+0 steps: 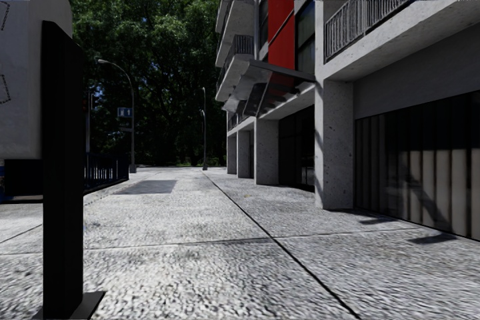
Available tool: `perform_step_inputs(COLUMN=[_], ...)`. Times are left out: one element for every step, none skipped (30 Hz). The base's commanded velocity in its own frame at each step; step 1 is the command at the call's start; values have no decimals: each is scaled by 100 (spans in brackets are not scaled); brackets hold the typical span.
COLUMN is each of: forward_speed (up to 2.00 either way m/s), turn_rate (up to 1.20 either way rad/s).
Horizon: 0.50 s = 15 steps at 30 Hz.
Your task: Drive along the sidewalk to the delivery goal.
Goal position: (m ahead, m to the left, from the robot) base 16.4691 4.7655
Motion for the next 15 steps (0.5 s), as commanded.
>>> perform_step_inputs(forward_speed=[200, 200, 200, 200, 200, 200, 200, 200, 200, 200, 200, 200, 200, 200, 200], turn_rate=[0, 0, 9, 21, 38, 38, 50, 57, 59, 59, 59, 60, 60, 60, 60])
